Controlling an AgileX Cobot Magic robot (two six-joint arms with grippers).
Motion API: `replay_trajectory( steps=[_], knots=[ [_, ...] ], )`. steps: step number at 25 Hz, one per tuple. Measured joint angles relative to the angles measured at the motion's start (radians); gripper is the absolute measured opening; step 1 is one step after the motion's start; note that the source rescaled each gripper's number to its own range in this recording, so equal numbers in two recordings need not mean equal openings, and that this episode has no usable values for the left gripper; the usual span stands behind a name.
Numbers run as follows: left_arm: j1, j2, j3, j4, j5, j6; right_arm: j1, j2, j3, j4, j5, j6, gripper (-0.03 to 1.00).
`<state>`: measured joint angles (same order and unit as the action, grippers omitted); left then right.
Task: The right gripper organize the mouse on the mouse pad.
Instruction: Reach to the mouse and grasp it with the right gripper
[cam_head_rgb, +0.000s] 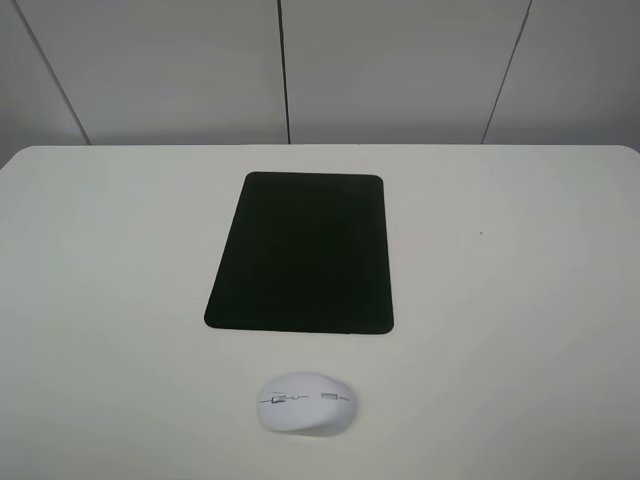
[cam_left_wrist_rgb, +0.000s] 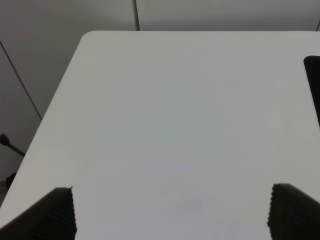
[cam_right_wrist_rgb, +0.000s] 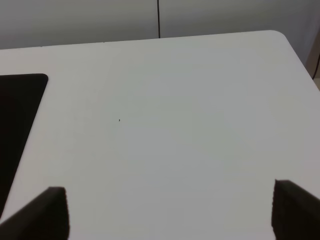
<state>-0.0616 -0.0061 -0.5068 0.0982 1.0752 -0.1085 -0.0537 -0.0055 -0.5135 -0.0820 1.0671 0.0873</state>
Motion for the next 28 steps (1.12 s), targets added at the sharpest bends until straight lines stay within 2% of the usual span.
replay_trajectory(
  steps=[28],
  knots=[
    [0.000,0.000,0.000,0.000,0.000,0.000,0.000,0.000,0.000,-0.001,0.000,0.000,1.00]
  ],
)
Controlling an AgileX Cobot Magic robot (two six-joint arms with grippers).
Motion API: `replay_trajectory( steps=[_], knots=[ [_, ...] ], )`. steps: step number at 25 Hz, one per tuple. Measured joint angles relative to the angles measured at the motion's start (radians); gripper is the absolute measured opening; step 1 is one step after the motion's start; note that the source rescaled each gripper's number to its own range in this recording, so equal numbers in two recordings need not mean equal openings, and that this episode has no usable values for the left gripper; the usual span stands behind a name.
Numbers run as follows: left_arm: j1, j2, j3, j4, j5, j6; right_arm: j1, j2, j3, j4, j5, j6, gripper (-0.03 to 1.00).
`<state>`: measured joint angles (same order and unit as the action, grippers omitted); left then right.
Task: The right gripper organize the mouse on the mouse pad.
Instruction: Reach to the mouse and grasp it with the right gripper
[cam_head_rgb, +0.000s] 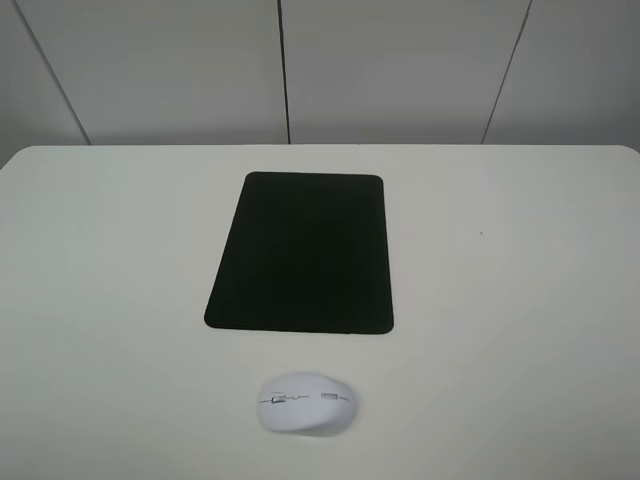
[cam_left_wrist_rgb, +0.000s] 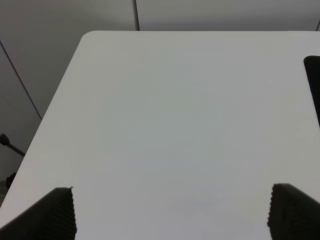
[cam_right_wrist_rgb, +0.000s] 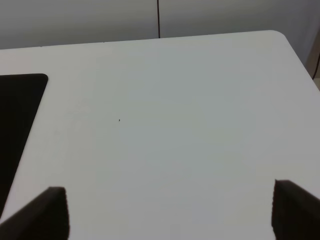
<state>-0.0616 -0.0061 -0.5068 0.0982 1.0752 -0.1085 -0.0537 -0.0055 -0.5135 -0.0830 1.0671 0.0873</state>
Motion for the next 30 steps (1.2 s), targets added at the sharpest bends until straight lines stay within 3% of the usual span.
replay_trajectory(
  steps=[16,25,30],
  knots=[
    [0.000,0.000,0.000,0.000,0.000,0.000,0.000,0.064,-0.005,-0.001,-0.008,0.000,1.00],
    [0.000,0.000,0.000,0.000,0.000,0.000,0.000,0.412,-0.049,0.014,-0.219,-0.005,1.00],
    [0.000,0.000,0.000,0.000,0.000,0.000,0.051,0.658,-0.063,0.066,-0.294,-0.106,1.00]
  ],
)
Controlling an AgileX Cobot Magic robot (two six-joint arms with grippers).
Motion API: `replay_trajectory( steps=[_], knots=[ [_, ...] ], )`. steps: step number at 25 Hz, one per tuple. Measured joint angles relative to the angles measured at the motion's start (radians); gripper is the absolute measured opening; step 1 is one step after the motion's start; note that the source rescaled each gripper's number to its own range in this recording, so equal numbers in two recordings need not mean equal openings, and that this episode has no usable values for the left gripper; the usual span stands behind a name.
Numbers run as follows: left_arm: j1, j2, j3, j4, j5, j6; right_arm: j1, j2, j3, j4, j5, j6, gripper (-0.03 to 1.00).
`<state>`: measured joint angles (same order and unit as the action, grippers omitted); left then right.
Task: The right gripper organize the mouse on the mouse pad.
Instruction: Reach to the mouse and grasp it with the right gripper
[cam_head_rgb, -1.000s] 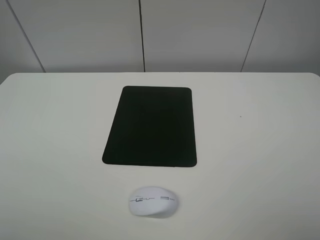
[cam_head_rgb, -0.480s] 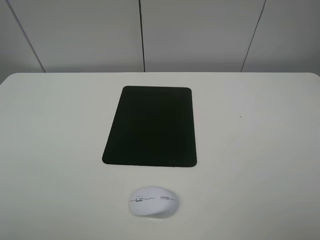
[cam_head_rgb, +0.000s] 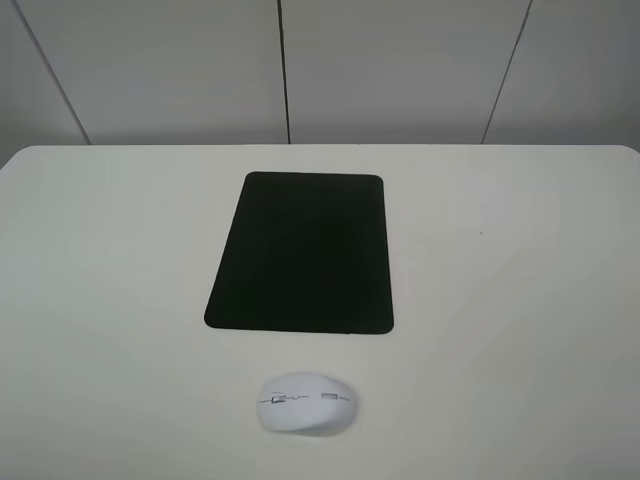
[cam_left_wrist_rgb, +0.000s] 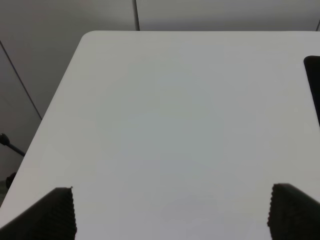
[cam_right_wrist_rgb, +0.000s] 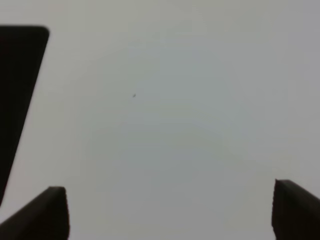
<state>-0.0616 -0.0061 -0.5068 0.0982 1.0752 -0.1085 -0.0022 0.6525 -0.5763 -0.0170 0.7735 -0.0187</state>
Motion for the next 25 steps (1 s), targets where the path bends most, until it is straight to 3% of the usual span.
replay_trajectory(
  steps=[11,18,25],
  knots=[
    [0.000,0.000,0.000,0.001,0.000,0.000,0.377,0.539,-0.173,-0.044,-0.055,-0.142,1.00],
    [0.000,0.000,0.000,0.001,0.000,0.000,0.544,0.807,-0.312,-0.082,-0.019,-0.295,1.00],
    [0.000,0.000,0.000,0.001,0.000,0.000,0.683,0.957,-0.394,-0.050,0.001,-0.427,1.00]
  ],
)
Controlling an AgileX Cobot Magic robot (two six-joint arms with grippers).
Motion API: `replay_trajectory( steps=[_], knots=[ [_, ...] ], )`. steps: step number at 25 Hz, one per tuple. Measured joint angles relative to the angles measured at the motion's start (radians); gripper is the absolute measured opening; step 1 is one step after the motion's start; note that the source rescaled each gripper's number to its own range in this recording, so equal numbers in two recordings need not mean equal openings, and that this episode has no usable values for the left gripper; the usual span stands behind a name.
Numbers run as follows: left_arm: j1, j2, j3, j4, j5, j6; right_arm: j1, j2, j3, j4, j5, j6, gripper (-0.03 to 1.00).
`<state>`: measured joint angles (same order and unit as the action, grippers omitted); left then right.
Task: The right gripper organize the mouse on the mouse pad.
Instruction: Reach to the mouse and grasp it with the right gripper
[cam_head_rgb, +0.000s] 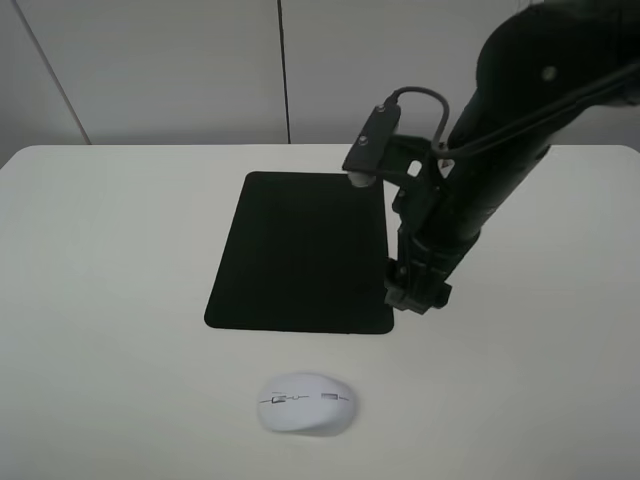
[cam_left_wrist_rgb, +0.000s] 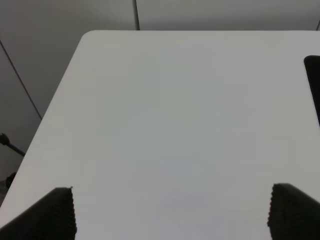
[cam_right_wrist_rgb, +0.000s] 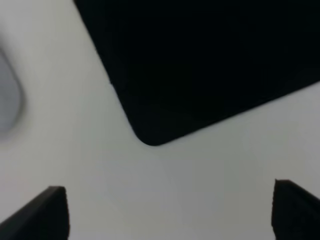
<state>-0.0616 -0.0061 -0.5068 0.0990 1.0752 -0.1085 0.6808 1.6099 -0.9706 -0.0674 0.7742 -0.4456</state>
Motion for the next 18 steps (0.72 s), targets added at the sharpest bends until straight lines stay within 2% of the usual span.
replay_trajectory(
  steps=[8,18],
  knots=[
    [0.000,0.000,0.000,0.000,0.000,0.000,0.112,0.091,-0.011,0.049,-0.012,-0.040,1.00],
    [0.000,0.000,0.000,0.000,0.000,0.000,0.234,0.156,-0.011,0.094,-0.042,-0.019,1.00]
  ],
)
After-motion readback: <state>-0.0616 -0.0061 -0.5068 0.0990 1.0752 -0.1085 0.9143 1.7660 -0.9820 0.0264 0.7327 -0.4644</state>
